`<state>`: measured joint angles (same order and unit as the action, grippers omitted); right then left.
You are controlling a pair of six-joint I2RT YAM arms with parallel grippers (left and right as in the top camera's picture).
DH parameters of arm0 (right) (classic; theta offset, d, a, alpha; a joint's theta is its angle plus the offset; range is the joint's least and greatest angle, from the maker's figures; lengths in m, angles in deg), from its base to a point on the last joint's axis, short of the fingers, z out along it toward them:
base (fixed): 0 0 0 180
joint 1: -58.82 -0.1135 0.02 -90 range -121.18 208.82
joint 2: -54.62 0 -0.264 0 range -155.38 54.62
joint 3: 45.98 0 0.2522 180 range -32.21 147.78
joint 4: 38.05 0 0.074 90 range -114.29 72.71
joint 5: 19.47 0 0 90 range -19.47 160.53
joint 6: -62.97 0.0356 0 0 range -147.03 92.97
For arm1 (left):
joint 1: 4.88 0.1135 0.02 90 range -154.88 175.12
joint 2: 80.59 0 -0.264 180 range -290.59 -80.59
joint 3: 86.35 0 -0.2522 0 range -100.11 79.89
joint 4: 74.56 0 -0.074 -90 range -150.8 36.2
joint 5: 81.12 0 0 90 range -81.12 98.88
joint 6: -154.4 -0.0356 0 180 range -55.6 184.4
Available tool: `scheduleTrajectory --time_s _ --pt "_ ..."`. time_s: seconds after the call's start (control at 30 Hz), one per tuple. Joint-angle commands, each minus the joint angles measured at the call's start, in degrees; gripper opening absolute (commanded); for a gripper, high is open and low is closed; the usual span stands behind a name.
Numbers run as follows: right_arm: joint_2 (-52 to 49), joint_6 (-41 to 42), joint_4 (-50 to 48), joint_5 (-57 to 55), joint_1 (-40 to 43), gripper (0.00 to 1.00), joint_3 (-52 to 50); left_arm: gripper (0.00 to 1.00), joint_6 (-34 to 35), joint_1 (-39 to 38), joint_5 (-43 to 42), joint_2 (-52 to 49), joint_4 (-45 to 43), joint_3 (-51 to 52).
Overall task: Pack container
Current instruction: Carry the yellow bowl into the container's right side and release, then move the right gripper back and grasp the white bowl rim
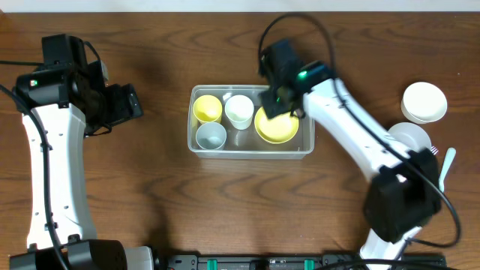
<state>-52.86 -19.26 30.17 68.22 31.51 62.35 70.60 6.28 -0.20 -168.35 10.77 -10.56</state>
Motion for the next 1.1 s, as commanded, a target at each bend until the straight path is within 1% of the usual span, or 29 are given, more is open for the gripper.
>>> scheduleTrajectory --time_s 0.0,0.03,0.13,0.3,0.37,0.47,0.6,0.73,1.0,1.07 --pt "8.35 6.1 2.19 -3.32 6.45 0.73 5.29 0.92 0.5 0.28 -0.59 0.0 0.07 0.35" --pt "9.73 7.61 3.02 -3.3 8.72 0.76 5.46 0.92 0.5 0.28 -0.59 0.0 0.07 0.35" --pt "12.41 11.32 6.73 -3.3 16.17 0.77 5.46 0.92 0.5 0.28 -0.59 -0.02 0.07 0.35" --pt "12.02 16.76 16.09 -3.23 29.46 0.8 3.96 0.92 0.5 0.28 -0.59 0.0 0.07 0.35" --pt "11.37 17.53 17.57 -3.1 33.59 0.8 1.81 0.92 0.5 0.28 -0.59 -0.02 0.07 0.35" --pt "10.29 17.49 16.04 -1.01 38.73 0.8 -3.87 0.92 0.5 0.28 -0.59 -0.02 0.07 0.35" --pt "8.94 17.46 9.92 0.22 41.66 0.78 -12.96 0.92 0.52 0.28 -0.59 0.0 0.07 0.35" --pt "7.21 16.79 4.98 0.24 41.9 0.78 -18.25 0.92 0.5 0.28 -0.59 -0.02 0.09 0.35" --pt "1.81 16.83 -1.09 -0.44 41.88 0.78 -22.51 0.92 0.5 0.28 -0.59 -0.02 0.09 0.35" --pt "0.52 16.81 -1.46 -0.44 41.88 0.76 -22.71 0.92 0.5 0.28 -0.59 0.0 0.09 0.35"
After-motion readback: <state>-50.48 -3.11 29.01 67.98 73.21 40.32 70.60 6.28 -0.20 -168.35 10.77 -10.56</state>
